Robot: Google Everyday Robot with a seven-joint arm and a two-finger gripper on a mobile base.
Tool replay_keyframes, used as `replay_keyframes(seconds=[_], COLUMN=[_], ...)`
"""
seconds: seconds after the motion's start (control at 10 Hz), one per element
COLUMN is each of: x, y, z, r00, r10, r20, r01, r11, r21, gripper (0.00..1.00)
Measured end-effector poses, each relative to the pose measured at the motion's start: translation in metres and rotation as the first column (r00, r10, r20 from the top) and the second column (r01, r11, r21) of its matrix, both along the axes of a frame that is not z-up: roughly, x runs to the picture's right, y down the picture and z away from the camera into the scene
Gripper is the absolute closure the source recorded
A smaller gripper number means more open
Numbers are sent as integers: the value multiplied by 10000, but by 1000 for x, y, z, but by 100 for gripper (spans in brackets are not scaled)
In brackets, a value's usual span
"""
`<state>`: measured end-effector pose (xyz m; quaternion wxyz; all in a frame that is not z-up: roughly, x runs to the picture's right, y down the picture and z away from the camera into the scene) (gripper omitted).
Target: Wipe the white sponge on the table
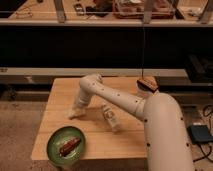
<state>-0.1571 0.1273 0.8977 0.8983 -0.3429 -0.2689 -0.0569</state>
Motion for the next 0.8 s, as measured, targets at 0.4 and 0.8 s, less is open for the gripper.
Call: replay_keyframes(seconds=[0.4,0.8], x=[79,70], y=[-49,-98], z=[25,50], r00=[9851,9767], r10=[1091,1575], r20=[-1333,-1459], r01=[-1022,-1343], r11=[9931,9785], r21=[581,1568], gripper=[82,82])
